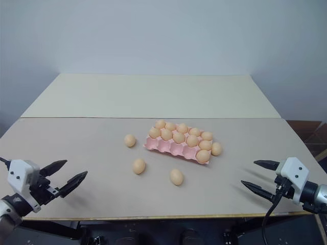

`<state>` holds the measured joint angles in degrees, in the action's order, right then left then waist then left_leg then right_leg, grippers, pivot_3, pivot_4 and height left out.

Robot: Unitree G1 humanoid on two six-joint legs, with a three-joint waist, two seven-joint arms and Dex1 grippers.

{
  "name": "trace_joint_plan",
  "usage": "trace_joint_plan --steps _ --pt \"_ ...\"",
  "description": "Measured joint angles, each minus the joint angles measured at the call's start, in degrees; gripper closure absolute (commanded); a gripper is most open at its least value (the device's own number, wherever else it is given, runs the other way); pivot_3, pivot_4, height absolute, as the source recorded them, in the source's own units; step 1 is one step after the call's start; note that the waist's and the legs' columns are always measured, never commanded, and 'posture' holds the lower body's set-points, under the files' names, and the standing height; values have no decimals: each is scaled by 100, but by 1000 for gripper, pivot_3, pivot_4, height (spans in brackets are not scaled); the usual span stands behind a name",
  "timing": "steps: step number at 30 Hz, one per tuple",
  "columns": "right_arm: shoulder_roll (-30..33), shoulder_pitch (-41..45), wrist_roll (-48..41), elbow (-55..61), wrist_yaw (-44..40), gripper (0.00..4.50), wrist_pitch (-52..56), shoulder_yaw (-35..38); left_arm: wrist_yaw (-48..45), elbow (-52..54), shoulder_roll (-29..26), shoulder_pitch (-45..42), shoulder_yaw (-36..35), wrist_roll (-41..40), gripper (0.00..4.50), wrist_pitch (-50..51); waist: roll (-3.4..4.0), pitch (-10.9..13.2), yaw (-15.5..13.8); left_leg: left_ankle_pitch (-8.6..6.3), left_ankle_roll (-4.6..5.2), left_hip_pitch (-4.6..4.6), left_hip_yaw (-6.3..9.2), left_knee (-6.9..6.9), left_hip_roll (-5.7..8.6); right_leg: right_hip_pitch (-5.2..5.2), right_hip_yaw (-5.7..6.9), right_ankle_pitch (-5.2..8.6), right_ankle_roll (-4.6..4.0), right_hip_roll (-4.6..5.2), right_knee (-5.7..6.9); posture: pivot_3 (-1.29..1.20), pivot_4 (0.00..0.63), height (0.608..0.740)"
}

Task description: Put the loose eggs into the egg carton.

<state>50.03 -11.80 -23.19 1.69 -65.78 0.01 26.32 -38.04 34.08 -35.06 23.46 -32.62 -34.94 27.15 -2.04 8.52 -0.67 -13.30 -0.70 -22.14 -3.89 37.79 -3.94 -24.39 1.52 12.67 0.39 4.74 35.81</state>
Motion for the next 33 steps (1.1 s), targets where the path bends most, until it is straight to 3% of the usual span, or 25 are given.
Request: trace_joint_plan --steps 22,33 --pt "172 127 -15 -121 -46 0 -74 2 236 196 72 123 -53 -117 28 146 -1 9 -6 0 0 -7 -2 -2 0 -7 -3 1 0 -2 -2 0 150 740" --pt "185 -3 -475 2372 659 0 1362 -194 -323 -149 -178 -190 225 94 28 -192 0 12 -4 -25 -42 -11 0 -1 -1 -14 -3 0 0 -3 0 0 150 740"
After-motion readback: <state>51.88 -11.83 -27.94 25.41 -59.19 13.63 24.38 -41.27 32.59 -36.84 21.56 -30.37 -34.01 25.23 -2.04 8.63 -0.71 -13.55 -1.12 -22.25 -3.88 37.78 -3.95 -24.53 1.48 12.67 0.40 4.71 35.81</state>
